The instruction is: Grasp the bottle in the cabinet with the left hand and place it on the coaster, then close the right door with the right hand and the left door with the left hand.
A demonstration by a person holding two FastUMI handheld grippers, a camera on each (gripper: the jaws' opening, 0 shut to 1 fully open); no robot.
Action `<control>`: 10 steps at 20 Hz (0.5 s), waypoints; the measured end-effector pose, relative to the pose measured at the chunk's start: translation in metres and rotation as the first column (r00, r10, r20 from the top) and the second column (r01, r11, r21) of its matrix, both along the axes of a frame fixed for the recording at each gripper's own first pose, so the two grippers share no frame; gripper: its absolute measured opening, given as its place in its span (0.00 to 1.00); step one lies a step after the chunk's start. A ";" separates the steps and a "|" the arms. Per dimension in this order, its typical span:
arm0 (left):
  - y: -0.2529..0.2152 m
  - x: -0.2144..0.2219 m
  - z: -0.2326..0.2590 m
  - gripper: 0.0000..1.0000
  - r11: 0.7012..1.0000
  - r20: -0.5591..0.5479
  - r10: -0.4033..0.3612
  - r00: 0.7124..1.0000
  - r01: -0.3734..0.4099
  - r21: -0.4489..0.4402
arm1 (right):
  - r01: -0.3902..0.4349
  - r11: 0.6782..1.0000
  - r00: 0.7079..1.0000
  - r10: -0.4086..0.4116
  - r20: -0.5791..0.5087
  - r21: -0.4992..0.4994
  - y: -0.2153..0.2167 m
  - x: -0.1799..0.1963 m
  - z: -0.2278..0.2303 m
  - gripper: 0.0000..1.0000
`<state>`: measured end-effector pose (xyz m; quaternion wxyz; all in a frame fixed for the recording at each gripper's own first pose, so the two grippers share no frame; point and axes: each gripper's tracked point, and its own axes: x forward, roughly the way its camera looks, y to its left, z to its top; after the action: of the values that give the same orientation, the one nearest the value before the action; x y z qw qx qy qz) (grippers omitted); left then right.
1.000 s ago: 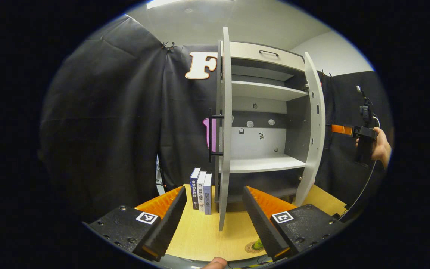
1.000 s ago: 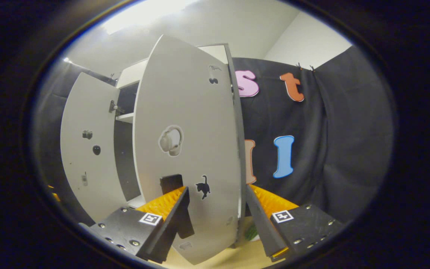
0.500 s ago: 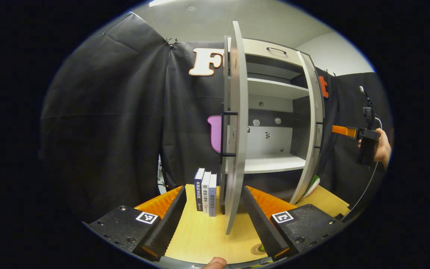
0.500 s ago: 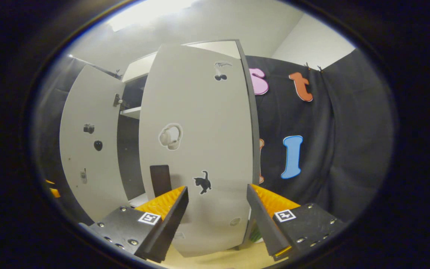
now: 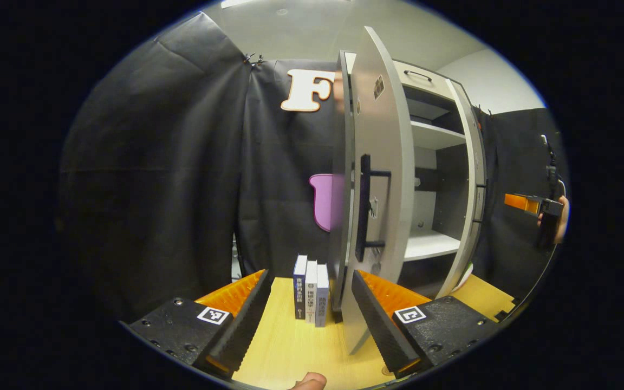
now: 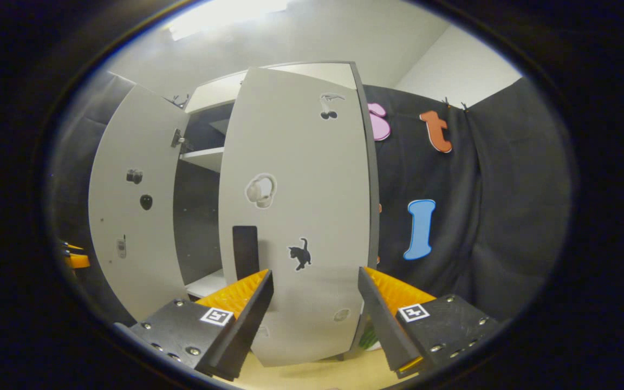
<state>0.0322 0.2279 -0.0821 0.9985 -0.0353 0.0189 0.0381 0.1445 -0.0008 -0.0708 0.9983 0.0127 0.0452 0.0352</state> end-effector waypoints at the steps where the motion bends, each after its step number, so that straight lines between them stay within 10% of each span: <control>1: 0.002 0.009 0.002 0.95 1.000 0.005 -0.008 1.000 0.008 0.003 | 0.003 1.000 1.000 -0.003 0.000 0.003 0.001 -0.007 -0.001 0.95; 10: -0.004 0.062 0.026 0.94 0.997 0.049 -0.064 0.997 0.063 0.033 | 0.070 0.997 0.998 -0.070 -0.005 -0.014 -0.006 -0.072 0.004 0.97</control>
<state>0.0942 0.2235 -0.0565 0.9998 -0.0198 -0.0059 0.0058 0.0723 -0.0068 -0.0669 0.9988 0.0074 0.0478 -0.0002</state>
